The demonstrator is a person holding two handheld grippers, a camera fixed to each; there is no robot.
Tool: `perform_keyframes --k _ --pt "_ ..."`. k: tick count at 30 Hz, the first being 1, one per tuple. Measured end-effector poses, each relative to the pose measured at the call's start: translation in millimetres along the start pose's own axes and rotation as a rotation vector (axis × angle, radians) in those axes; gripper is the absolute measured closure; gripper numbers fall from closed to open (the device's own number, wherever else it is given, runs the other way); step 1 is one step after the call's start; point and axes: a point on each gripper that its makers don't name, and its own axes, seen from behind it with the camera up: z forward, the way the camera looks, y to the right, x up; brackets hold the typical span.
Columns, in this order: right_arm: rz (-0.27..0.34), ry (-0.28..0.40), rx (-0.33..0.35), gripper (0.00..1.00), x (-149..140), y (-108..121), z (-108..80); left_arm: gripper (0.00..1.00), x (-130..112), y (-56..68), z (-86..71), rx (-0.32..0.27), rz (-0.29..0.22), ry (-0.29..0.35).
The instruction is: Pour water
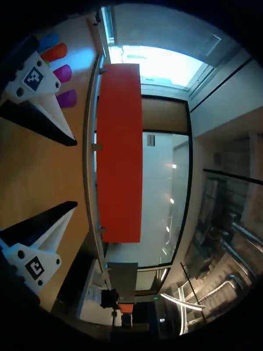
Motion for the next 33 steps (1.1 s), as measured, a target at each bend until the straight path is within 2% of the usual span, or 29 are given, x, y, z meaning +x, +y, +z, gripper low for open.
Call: perform_keyframes --k 5,14,26,33 --pt "-0.009 -0.014 -0.005 0.03 -1 -2 1.2 0.11 -3 -2.3 -1.3 0.021 -0.004 0.01" --pt "-0.022 -0.018 -0.001 0.02 -1 -5 -2.2 0.11 -13 6.2 -0.3 0.016 0.018 0.005" --pt "-0.017 -0.024 -0.021 0.02 -3 6 -8.8 0.11 -24 11.1 2.2 0.01 0.015 -0.007" --pt "-0.013 -0.025 -0.027 0.03 -6 9 -10.3 0.11 -30 15.0 3.7 0.004 0.04 -0.024"
